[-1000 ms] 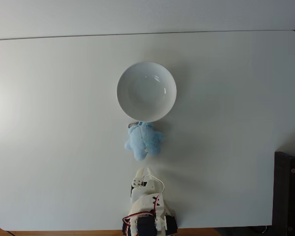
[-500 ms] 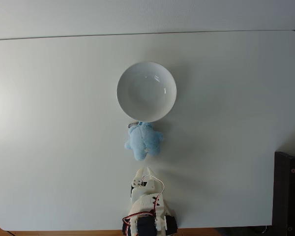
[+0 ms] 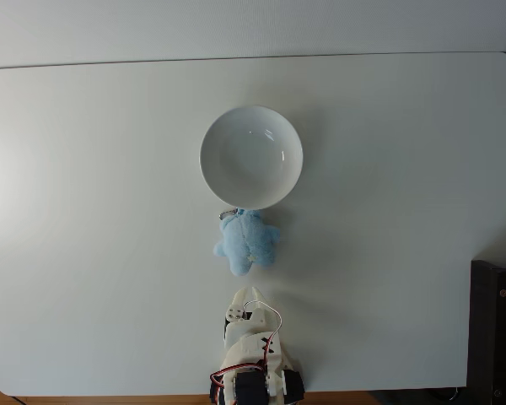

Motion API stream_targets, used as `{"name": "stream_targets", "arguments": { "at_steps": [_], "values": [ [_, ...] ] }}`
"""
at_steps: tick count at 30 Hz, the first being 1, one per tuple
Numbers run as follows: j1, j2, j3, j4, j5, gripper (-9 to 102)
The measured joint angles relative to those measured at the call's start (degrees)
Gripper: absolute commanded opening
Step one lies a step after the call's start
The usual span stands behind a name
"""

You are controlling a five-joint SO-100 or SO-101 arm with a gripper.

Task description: Grasp a skyblue doll and put it into the bowl.

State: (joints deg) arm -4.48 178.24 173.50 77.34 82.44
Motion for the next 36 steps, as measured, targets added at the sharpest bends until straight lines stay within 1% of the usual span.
{"name": "stream_targets", "arguments": {
  "at_steps": [23,36],
  "values": [
    [0.00,0.00,-0.35,0.00,0.00,2],
    [0.18,-0.09,-10.99,4.66,-0.18,2]
  ]
}}
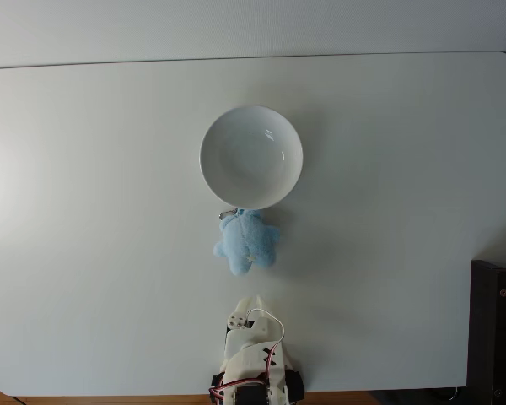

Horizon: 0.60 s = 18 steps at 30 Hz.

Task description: Grasp a skyblue doll and put it into the bowl.

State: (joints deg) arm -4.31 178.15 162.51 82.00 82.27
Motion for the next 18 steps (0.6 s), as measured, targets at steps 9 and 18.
{"name": "stream_targets", "arguments": {
  "at_steps": [9,18],
  "values": [
    [0.00,0.00,-9.49,0.09,0.00,2],
    [0.00,0.00,-17.49,-10.81,0.09,4]
  ]
}}
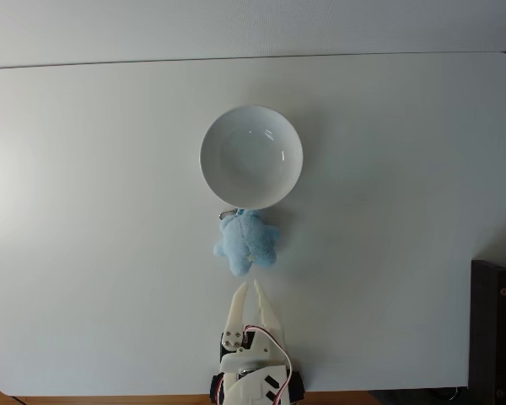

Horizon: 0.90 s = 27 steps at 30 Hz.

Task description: Grasp a skyblue doll and put it into the bowl.

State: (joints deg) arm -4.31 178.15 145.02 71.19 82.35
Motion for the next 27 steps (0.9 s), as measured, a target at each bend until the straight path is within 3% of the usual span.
{"name": "stream_targets", "arguments": {
  "at_steps": [6,12,27],
  "values": [
    [0.09,0.00,-1.23,-12.74,0.00,23],
    [0.09,0.00,-1.32,-19.60,0.00,40],
    [1.93,-0.44,-4.13,-22.06,0.00,41]
  ]
}}
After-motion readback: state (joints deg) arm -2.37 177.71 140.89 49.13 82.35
